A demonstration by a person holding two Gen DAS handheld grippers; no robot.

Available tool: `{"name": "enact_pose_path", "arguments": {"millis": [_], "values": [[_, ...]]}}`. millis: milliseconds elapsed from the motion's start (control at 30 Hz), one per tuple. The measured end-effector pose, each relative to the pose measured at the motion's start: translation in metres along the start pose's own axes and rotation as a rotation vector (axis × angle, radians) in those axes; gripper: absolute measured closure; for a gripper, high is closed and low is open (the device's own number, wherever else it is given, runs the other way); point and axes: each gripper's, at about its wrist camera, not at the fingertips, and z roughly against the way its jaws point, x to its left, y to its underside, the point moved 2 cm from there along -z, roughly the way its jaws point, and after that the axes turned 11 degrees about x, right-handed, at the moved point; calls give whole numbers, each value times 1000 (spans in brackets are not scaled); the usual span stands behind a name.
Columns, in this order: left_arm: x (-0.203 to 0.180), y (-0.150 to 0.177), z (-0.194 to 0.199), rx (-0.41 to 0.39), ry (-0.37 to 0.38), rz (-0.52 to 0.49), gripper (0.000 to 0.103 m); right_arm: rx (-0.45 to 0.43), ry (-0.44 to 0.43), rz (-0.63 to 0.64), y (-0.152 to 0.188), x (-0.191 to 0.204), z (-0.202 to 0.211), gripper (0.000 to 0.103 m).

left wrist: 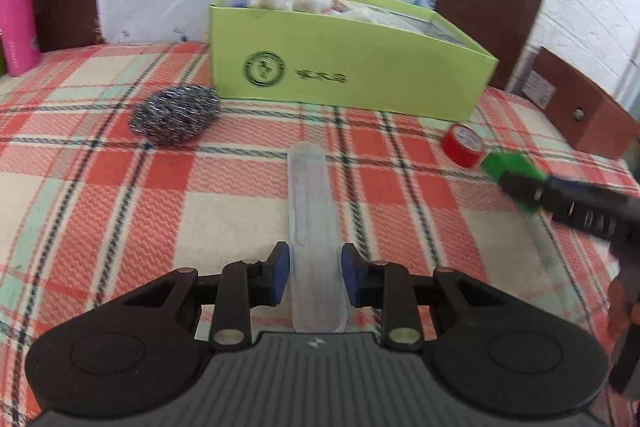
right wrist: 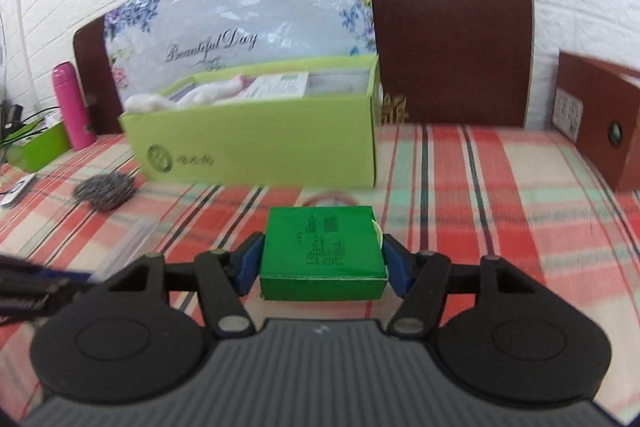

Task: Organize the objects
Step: 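Grasp the clear plastic tube with the left tool while the right tool grasps the green square box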

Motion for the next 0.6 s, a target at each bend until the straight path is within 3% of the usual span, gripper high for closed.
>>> {"name": "enact_pose_path", "arguments": {"millis": [67,200,267,600], "values": [[-8,5,3,18,45,-45,73,41,-24,2,20,4,8,42],[-24,9,2,17,-1,-93,73,71,-21,21,50,18,15,39],[-26,5,-2,20,-13,-84,73,70,-9,57,52,25,16,31],[-29,-3,-12,7,-26,-79,73,77,4,56,49,24,11,31]]}}
